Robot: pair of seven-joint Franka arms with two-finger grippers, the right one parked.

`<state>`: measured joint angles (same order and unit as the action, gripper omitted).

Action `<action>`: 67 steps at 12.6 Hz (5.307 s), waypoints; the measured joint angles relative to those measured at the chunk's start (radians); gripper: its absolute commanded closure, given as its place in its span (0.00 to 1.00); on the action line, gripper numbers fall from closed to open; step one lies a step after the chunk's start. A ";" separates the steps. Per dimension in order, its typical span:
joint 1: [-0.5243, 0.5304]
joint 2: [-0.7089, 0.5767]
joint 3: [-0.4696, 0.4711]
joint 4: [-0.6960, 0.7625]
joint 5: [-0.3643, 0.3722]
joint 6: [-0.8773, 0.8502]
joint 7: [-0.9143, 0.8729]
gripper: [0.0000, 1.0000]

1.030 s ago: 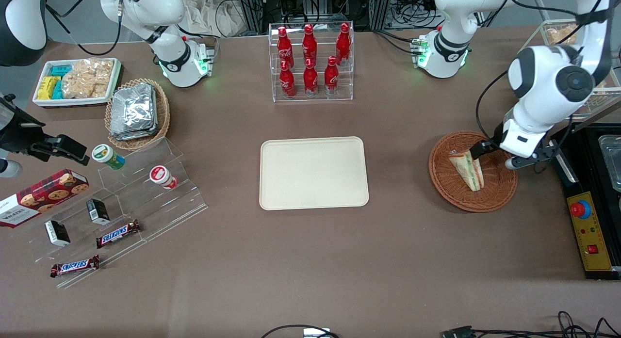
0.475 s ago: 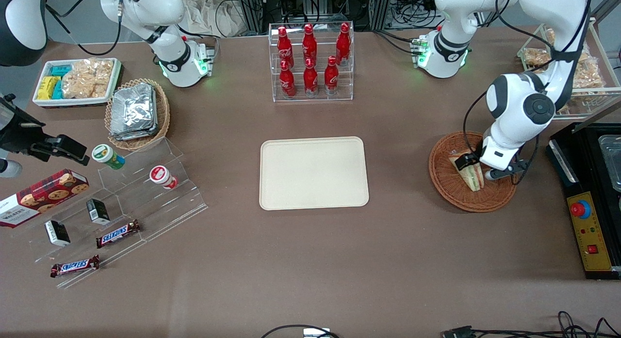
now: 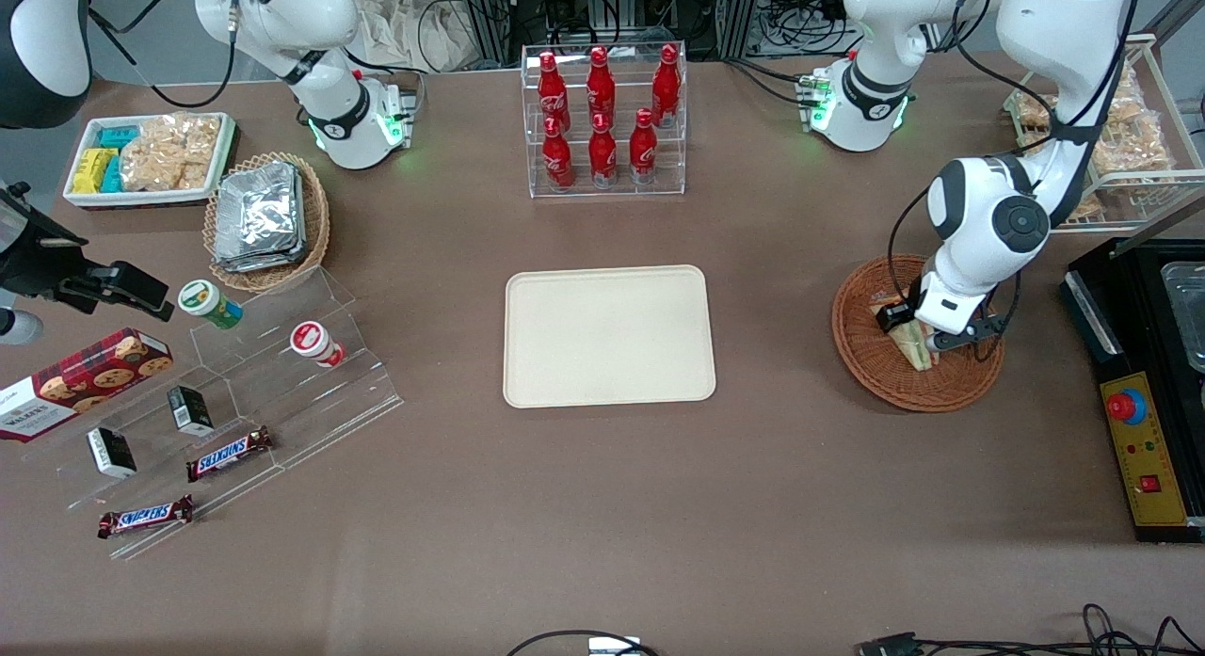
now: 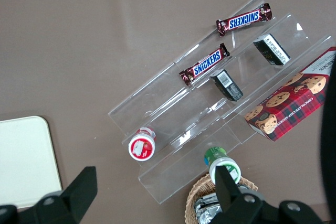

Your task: Place sandwich from basket to tray

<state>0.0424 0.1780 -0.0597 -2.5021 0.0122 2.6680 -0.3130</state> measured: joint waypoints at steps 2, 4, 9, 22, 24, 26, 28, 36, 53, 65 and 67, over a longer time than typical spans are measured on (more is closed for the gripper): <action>0.000 -0.002 0.001 0.000 0.000 0.000 0.000 0.88; 0.000 -0.009 0.001 0.001 0.000 -0.006 0.000 0.86; -0.001 -0.164 0.000 0.138 0.000 -0.362 0.001 0.86; -0.066 -0.097 -0.391 0.867 0.025 -1.063 -0.145 0.77; -0.071 0.009 -0.561 0.931 0.085 -1.062 -0.354 0.77; -0.076 0.120 -0.668 0.972 0.177 -1.059 -0.493 0.73; -0.078 0.203 -0.689 0.973 0.214 -1.016 -0.523 0.73; -0.080 0.390 -0.687 0.687 0.377 -0.567 -0.604 0.71; -0.080 0.539 -0.689 0.683 0.534 -0.467 -0.773 0.00; -0.065 0.018 -0.311 0.921 0.137 -0.981 -0.249 0.00; -0.070 -0.073 -0.161 0.863 0.082 -0.982 -0.091 0.00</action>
<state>-0.0278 0.1047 -0.2206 -1.6390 0.0937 1.6862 -0.4039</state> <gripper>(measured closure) 0.000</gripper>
